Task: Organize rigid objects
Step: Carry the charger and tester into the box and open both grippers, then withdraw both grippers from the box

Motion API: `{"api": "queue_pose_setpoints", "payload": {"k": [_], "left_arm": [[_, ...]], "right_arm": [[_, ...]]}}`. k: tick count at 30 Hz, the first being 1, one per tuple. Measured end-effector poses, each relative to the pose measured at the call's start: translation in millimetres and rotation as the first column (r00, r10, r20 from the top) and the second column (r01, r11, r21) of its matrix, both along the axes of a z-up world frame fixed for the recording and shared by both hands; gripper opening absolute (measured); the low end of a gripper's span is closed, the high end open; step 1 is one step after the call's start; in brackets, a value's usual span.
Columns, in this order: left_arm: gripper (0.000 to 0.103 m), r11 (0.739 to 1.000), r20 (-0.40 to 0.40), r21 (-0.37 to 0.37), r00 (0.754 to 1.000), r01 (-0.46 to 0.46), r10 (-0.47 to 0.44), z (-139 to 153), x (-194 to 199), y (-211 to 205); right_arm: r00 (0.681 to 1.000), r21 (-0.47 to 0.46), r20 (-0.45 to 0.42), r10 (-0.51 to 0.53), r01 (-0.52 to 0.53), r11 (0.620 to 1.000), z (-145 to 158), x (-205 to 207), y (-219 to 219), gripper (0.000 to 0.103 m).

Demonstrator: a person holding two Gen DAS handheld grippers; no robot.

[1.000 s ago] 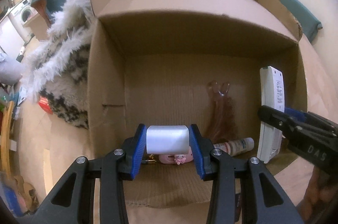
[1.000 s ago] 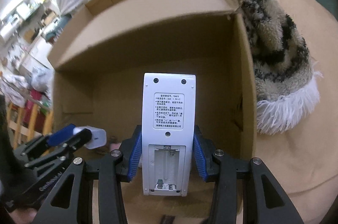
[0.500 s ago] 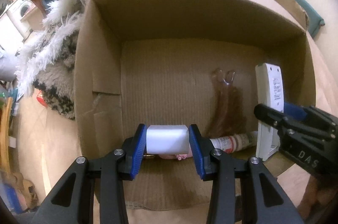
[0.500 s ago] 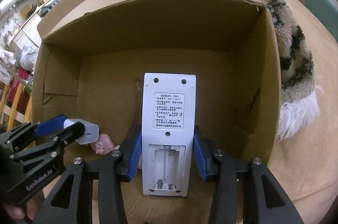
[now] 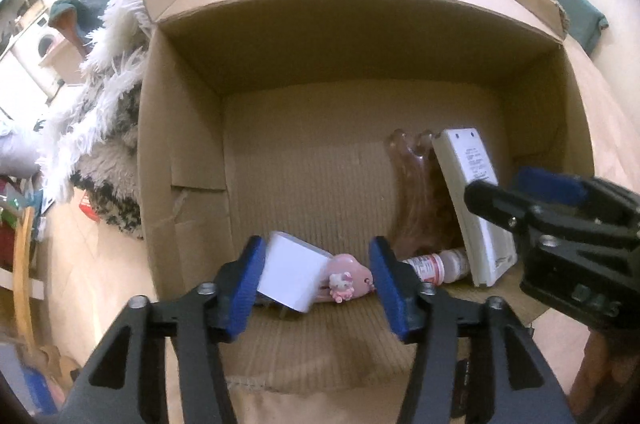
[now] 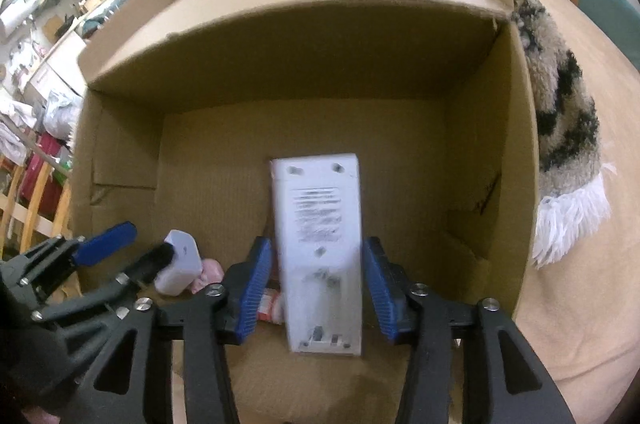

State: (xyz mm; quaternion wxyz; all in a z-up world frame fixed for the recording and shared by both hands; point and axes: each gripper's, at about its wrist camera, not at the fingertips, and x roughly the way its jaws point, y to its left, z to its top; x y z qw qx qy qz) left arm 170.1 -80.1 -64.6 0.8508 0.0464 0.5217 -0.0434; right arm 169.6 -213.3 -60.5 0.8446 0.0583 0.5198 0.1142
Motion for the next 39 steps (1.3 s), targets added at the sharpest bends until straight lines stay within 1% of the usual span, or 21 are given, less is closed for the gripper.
{"api": "queue_pose_setpoints", "payload": {"k": [1, 4, 9, 10, 20, 24, 27, 33, 39], "left_arm": [[0.052, 1.000, 0.000, 0.000, 1.000, 0.000, 0.000, 0.4, -0.7, -0.4], [0.055, 1.000, -0.003, 0.003, 1.000, -0.003, 0.003, 1.5, -1.7, -2.1], [0.056, 1.000, 0.015, -0.003, 1.000, -0.014, 0.014, 5.6, -3.8, 0.1], [0.056, 1.000, 0.015, -0.004, 1.000, -0.015, 0.015, 8.5, -1.6, 5.9], [0.056, 1.000, 0.010, -0.011, 1.000, -0.028, 0.028, 10.5, 0.0, 17.8], [0.056, 1.000, 0.025, -0.017, 0.999, -0.023, 0.023, 19.3, -3.6, 18.9], [0.056, 1.000, 0.040, -0.014, 0.999, -0.022, 0.023, 27.0, -7.9, 20.8], [0.056, 0.999, 0.038, -0.026, 0.999, -0.037, 0.038, 42.9, -15.0, 29.0], [0.056, 0.995, 0.029, -0.067, 0.997, -0.068, 0.070, 59.5, -32.7, 39.5]], "right_arm": [[1.000, 0.018, 0.016, 0.001, -0.001, 1.000, 3.8, -0.6, -0.1, 0.071], [1.000, 0.049, 0.027, 0.003, -0.004, 0.999, 8.6, -0.6, 0.5, 0.079], [1.000, 0.053, 0.027, 0.007, -0.008, 0.999, 10.1, -0.2, 0.7, 0.080], [1.000, 0.054, 0.026, 0.007, -0.008, 0.998, 10.9, -0.2, 0.4, 0.080], [0.999, 0.057, 0.032, 0.001, -0.003, 0.998, 11.9, -0.4, -1.4, 0.080], [0.999, 0.062, 0.034, -0.003, 0.001, 0.998, 14.2, -2.1, -1.9, 0.080], [0.999, 0.084, 0.044, -0.015, 0.011, 0.996, 20.1, -4.4, -4.9, 0.080], [0.997, 0.108, 0.067, -0.046, 0.038, 0.993, 34.8, -17.0, -17.6, 0.080], [0.996, 0.110, 0.083, -0.042, 0.032, 0.993, 50.7, -39.7, -25.6, 0.080]]}}
